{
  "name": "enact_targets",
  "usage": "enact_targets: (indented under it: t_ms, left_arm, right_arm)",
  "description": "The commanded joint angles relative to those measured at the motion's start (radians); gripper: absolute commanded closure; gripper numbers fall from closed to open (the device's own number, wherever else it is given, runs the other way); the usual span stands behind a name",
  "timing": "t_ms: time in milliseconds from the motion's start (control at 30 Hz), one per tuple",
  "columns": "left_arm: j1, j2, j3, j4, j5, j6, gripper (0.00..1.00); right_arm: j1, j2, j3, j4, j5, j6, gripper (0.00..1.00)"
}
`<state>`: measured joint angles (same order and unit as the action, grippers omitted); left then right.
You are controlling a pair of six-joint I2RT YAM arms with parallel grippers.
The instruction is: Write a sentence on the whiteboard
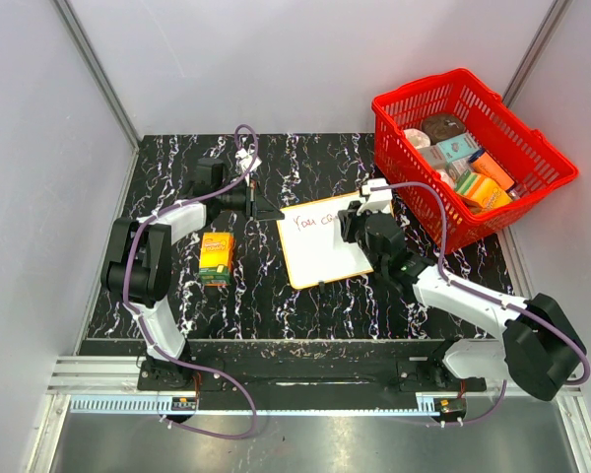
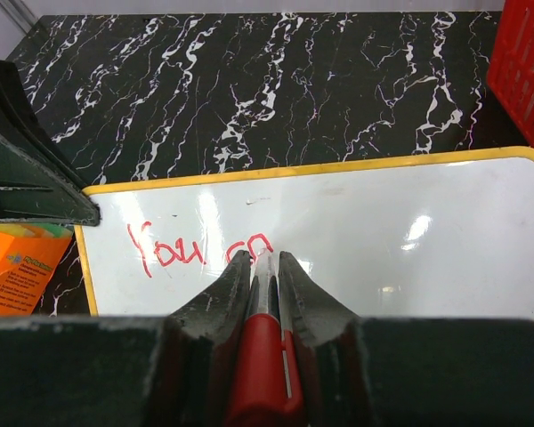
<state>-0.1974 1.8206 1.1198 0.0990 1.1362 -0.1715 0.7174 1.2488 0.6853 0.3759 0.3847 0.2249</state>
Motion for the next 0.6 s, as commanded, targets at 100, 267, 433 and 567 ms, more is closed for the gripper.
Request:
enact_targets:
  t_ms: [100,267,433,567]
  left_arm:
    - [-0.036,-0.017,0.005,-0.036,-0.013,0.112,1.0]
    - [-0.037,-0.015,0.005,-0.036,-0.013,0.113,1.0]
    - [-0.037,-0.015,0.005,-0.038,-0.013,0.113,1.0]
    - [-0.037,-0.015,0.003,-0.038,-0.012,0.113,1.0]
  right_arm:
    - [-0.009,0.009,0.04,0.037,0.048,-0.01,1.0]
    - [-0.012,0.006,0.033,0.034,0.045,-0.004,1.0]
    - [-0.012,0.003,0.031,0.029,0.034,-0.009,1.0]
    - [-0.01,-0.002,0.026,0.023,0.019,-0.01,1.0]
